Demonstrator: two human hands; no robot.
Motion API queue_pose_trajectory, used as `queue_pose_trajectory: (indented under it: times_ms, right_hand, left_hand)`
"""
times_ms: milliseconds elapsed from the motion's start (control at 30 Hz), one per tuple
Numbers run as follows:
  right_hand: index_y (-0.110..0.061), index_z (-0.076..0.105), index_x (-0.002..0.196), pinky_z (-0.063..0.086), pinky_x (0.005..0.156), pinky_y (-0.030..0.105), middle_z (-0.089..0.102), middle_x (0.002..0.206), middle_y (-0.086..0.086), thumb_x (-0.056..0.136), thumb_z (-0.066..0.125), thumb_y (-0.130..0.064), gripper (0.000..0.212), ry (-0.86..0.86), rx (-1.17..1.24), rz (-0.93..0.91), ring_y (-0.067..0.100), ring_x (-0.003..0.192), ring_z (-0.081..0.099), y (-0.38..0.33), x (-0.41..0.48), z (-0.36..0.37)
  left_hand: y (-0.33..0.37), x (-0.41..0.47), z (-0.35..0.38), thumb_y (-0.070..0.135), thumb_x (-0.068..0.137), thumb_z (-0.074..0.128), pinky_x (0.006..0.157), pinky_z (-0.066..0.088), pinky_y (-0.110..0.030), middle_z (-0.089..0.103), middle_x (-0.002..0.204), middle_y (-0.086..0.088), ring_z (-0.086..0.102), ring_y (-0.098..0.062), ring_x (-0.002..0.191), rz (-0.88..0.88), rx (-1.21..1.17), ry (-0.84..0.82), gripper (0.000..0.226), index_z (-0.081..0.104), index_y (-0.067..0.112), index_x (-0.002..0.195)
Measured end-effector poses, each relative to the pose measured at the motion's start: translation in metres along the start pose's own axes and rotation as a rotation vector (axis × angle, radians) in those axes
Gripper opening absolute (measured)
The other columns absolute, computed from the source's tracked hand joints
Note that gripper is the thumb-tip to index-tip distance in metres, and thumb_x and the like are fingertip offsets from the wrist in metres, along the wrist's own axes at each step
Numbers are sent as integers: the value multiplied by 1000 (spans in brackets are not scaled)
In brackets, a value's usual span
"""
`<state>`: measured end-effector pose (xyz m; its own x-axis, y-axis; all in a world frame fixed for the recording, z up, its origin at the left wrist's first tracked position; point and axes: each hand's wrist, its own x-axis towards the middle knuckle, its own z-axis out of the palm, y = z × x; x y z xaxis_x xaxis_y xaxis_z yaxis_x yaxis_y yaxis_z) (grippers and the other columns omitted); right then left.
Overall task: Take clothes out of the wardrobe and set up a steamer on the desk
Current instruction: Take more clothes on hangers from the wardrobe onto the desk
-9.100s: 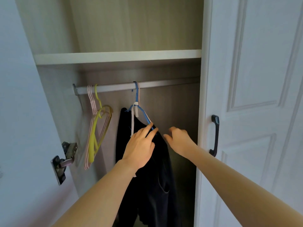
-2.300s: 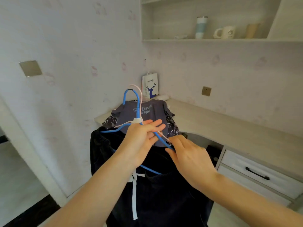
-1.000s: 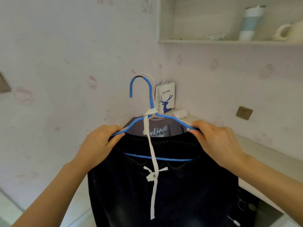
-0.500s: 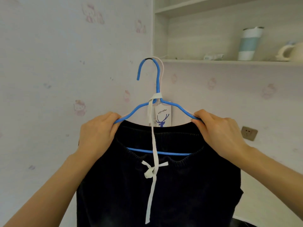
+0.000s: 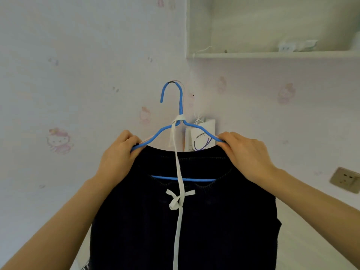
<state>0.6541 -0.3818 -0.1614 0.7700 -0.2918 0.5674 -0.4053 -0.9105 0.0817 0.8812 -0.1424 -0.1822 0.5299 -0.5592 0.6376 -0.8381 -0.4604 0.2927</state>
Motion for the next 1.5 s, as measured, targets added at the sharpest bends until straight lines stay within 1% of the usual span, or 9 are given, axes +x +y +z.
queue_pose_trajectory:
  times_ms: [133, 267, 333, 467, 567, 700, 967, 1100, 1500]
  right_hand:
    - [-26, 51, 114, 48, 65, 36, 62, 108, -8, 99, 31, -45, 31, -131, 141, 32, 25, 82, 63, 18, 17, 76]
    - [-28, 53, 107, 50, 67, 40, 64, 95, -8, 98, 33, -45, 28, -208, 228, 84, 25, 76, 62, 30, 19, 143]
    - [-27, 54, 105, 50, 64, 40, 64, 91, -7, 97, 36, -44, 27, -237, 254, 92, 25, 74, 62, 35, 18, 173]
    - [-25, 53, 102, 51, 63, 41, 63, 90, -6, 98, 37, -45, 26, -329, 284, 83, 26, 72, 61, 35, 16, 222]
    - [-23, 53, 103, 51, 60, 42, 63, 88, -4, 98, 40, -43, 24, -375, 283, 75, 28, 71, 60, 32, 17, 249]
    - [-22, 53, 108, 50, 56, 41, 63, 92, -3, 97, 40, -41, 25, -392, 255, 44, 28, 63, 59, 36, 18, 275]
    - [-23, 55, 107, 47, 61, 37, 62, 100, -3, 98, 35, -42, 29, -338, 206, 55, 31, 75, 62, 58, 65, 303]
    - [-18, 56, 106, 49, 60, 40, 63, 96, 3, 99, 36, -38, 28, -296, 182, 10, 33, 73, 60, 76, 102, 317]
    - [-24, 45, 106, 47, 65, 39, 57, 99, 2, 101, 27, -42, 26, -607, 133, 73, 34, 77, 61, 81, 64, 409]
  left_hand:
    - [-27, 13, 58, 27, 84, 70, 63, 48, -41, 46, 86, 4, 50, -18, 68, -67, -68, -107, 15, 65, 13, 83]
    - [-56, 11, 104, 32, 78, 75, 68, 41, -14, 51, 89, 4, 54, -8, 74, -129, -139, -229, 19, 70, 15, 85]
    - [-71, 6, 123, 33, 83, 70, 70, 38, -8, 52, 92, 6, 54, -3, 80, -155, -142, -306, 16, 71, 19, 90]
    - [-96, -10, 160, 38, 92, 55, 77, 41, -20, 49, 103, 9, 55, -6, 82, -153, -81, -454, 22, 65, 19, 97]
    - [-107, -19, 185, 40, 95, 48, 75, 47, -35, 51, 111, 6, 59, -20, 87, -165, 25, -500, 25, 59, 18, 99]
    - [-112, -19, 215, 47, 97, 39, 72, 45, -38, 58, 106, 3, 60, -29, 92, -254, 123, -542, 26, 52, 25, 100]
    - [-124, 29, 254, 48, 95, 30, 64, 43, -41, 57, 89, -5, 62, -34, 75, -132, 241, -316, 40, 56, 17, 96]
    - [-128, 66, 270, 39, 98, 41, 63, 42, -41, 56, 90, -9, 60, -37, 75, -121, 225, -259, 30, 58, 14, 97]
    - [-148, 24, 364, 34, 99, 41, 80, 45, -45, 57, 111, -10, 57, -36, 94, -299, 112, -599, 26, 49, 11, 108]
